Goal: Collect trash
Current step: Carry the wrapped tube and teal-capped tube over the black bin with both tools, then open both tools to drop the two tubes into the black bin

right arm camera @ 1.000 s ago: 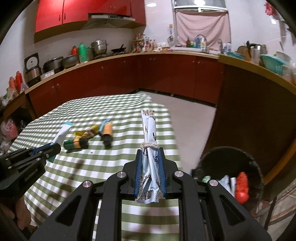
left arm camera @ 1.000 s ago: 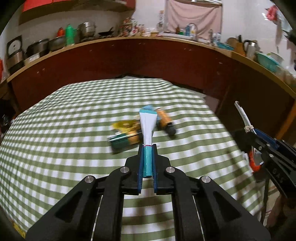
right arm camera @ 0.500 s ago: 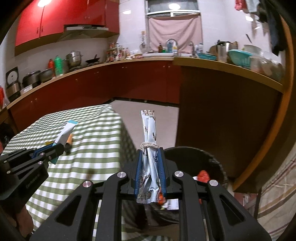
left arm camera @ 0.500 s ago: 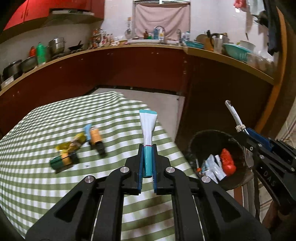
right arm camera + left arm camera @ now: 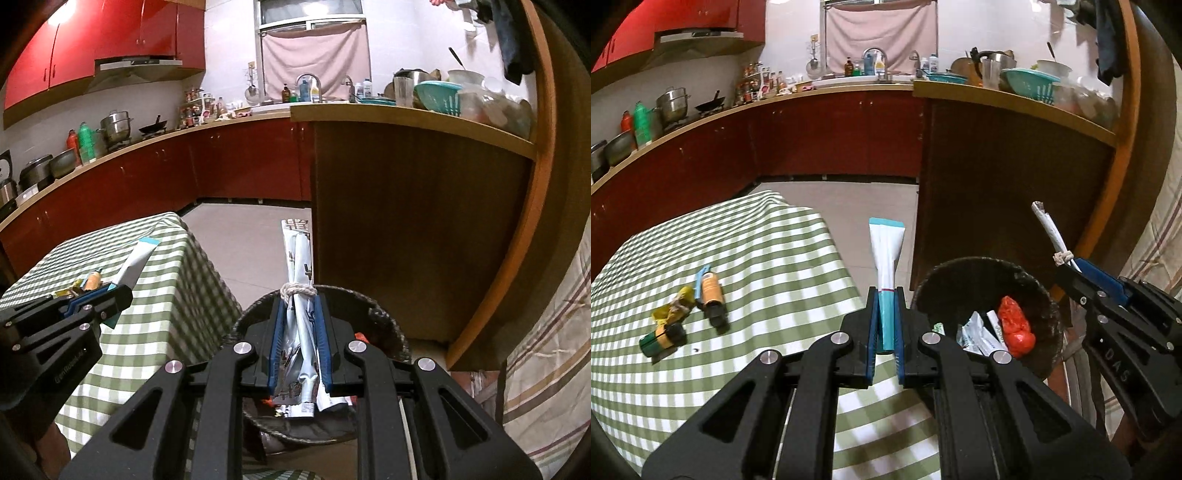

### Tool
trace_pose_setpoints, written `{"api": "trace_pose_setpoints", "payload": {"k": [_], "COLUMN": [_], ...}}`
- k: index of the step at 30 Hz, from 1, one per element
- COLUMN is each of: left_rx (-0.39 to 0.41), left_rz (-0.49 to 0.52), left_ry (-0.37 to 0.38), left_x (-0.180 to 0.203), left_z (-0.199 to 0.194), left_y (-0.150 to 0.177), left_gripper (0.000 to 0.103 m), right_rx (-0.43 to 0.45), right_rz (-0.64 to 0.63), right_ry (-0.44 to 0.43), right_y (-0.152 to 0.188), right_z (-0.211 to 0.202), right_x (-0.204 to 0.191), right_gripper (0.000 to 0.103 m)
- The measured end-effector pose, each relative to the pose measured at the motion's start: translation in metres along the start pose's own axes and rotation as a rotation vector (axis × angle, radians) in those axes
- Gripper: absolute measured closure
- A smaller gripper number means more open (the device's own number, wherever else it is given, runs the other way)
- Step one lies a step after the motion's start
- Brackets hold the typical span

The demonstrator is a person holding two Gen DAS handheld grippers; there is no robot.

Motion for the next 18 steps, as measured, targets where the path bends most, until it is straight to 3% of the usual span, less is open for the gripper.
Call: {"api": "trace_pose_setpoints", "payload": {"k": [18], "left_rx": [-0.051], "left_rz": [0.043], "left_ry": [0.009], "left_x": [0.035], "left_z": [0.060], "left_y": [-0.007], "left_gripper": [0.095], "right_rx": [-0.032], "right_rz": [0.045], "right_ry": [0.035], "right_y": [0.010], "right_z": [0.036], "right_x": [0.026], "right_gripper": [0.085]}}
Point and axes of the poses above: each gripper's, at about its wrist camera, not at the fingertips, and z roughly the way its jaws point, x to its right, y to its underside, the point moved 2 cm from there along z, roughly the way its jaws point, and after that the axes turned 10 degrees about y, right-handed, at the moved point
